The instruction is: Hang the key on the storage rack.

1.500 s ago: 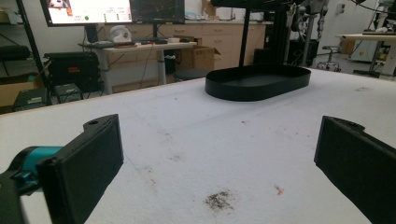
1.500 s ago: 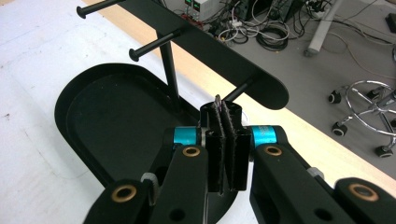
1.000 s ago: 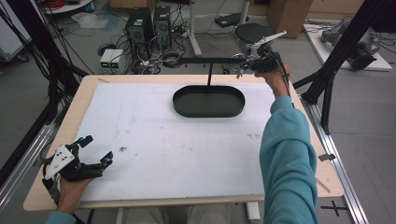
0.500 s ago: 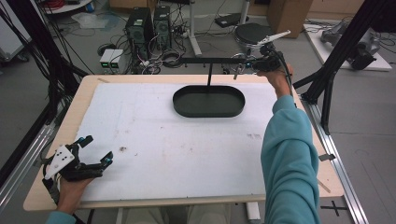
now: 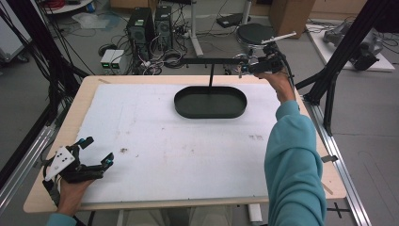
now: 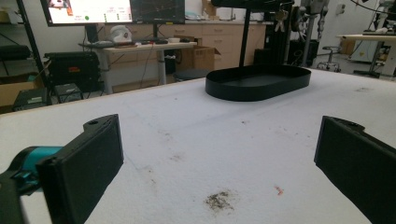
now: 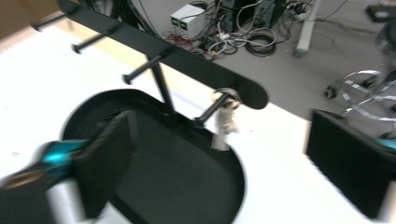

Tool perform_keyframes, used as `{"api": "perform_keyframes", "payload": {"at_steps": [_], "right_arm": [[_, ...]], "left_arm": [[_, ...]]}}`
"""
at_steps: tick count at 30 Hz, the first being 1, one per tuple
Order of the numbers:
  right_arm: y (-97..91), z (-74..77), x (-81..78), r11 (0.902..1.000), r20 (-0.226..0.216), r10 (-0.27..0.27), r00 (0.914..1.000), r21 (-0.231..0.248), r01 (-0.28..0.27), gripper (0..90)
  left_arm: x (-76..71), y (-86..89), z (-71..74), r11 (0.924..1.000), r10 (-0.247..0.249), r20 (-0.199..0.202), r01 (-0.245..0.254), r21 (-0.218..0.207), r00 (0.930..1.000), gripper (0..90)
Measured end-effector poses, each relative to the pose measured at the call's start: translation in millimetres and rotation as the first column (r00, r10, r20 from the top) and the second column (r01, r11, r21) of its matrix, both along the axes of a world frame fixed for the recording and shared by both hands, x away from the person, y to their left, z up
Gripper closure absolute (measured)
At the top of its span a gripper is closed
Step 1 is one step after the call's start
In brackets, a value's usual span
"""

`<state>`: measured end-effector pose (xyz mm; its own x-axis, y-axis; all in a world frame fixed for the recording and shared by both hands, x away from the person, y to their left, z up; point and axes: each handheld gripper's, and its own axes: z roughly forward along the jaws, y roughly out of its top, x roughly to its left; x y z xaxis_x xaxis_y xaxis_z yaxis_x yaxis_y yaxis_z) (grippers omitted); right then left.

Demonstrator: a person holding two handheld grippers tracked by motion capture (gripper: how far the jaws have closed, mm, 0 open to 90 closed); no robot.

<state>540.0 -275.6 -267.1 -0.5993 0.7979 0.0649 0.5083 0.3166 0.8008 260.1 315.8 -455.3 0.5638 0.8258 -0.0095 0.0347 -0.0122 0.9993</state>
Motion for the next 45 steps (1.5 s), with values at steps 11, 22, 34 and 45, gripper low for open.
{"api": "perform_keyframes", "payload": {"at_steps": [11,22,34,45], "right_arm": [[3.3,11.6,-44.6,0.9885,0.090,0.123,0.9883,0.077,-0.130,0.5],[0.8,-14.7,-103.4,0.9574,0.217,0.219,0.9512,0.140,-0.253,0.5],[-0.7,-82.5,-176.8,0.9481,0.323,0.157,0.9332,0.215,-0.234,0.5],[-10.3,-146.7,-222.1,0.9352,0.400,0.085,0.9126,0.284,-0.211,0.5]], "left_arm": [[0.6,-0.5,0.2,1.0000,0.007,-0.006,-0.007,0.002,1.0000,1.7],[1.1,-0.6,0.3,1.0000,0.008,-0.010,-0.008,0.003,0.9999,1.7],[0.7,-0.6,0.2,1.0000,-0.003,-0.006,0.003,0.008,1.0000,1.7],[0.3,-1.3,0.3,0.9999,0.001,0.000,-0.001,0.014,1.0000,1.7]]}}
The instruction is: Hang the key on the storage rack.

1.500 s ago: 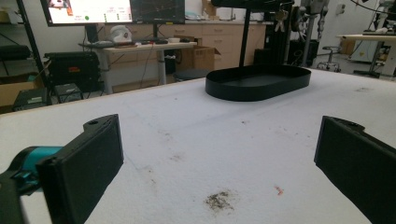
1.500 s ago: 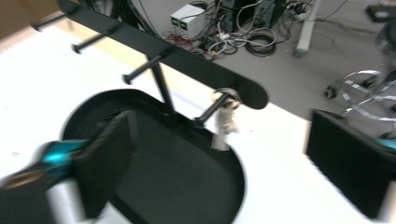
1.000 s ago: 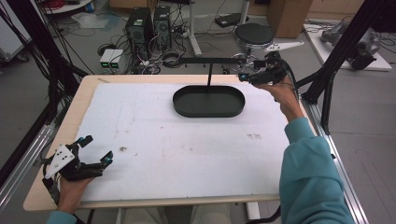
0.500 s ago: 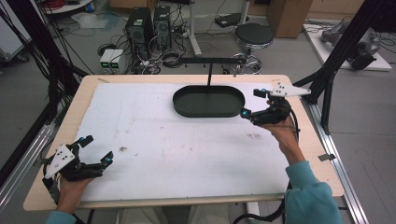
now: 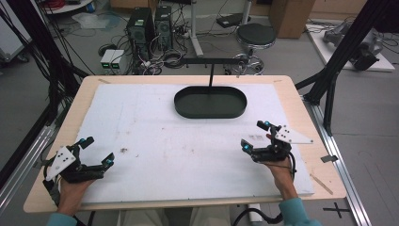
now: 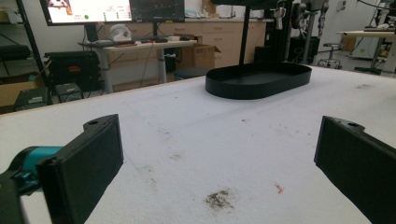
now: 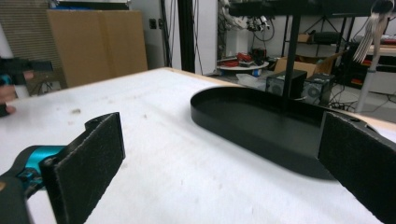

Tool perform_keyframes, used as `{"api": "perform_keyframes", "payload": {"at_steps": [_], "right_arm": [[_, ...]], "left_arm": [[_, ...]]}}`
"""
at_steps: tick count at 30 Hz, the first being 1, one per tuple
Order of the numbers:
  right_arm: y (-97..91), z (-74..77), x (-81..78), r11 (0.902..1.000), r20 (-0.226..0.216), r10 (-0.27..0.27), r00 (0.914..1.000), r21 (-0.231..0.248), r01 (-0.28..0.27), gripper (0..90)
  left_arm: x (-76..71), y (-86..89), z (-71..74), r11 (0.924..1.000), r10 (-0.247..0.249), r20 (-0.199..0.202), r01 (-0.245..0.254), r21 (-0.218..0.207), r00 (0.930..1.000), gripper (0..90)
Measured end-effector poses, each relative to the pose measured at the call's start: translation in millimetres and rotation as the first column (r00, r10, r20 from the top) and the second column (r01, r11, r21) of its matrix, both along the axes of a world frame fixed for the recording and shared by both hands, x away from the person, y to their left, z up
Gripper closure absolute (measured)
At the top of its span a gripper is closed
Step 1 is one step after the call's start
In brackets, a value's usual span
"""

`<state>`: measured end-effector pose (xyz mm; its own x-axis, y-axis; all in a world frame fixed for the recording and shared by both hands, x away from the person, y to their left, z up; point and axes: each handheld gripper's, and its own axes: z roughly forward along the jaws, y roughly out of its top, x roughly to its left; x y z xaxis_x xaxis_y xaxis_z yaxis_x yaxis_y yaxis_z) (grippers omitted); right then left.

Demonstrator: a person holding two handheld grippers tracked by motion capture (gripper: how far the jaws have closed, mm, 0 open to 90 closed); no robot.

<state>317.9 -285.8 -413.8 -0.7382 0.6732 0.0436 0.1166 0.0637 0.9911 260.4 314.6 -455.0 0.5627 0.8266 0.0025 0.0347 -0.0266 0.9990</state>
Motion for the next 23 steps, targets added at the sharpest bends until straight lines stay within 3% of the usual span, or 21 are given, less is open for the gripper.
{"api": "perform_keyframes", "payload": {"at_steps": [10,13,18,23], "right_arm": [[-7.9,-34.4,-6.7,0.9998,-0.015,-0.022,0.9997,-0.005,0.021,0.5],[-9.0,-34.6,-8.2,0.9996,-0.013,-0.025,0.9996,0.009,0.025,0.5],[-6.0,-34.8,-9.6,0.9993,0.015,-0.030,0.9994,-0.022,0.030,0.5],[-7.3,-35.1,-8.6,0.9993,-0.003,-0.038,0.9993,-0.004,0.038,0.6]], "left_arm": [[-0.1,-0.8,0.0,1.0000,0.003,-0.002,-0.003,0.005,1.0000,1.7],[0.0,-0.8,0.1,1.0000,0.003,-0.002,-0.003,0.009,1.0000,1.7],[0.0,-0.6,0.1,1.0000,0.002,-0.002,-0.002,0.009,1.0000,1.7],[0.1,-0.2,0.1,1.0000,0.001,-0.003,-0.001,0.004,1.0000,1.7]]}}
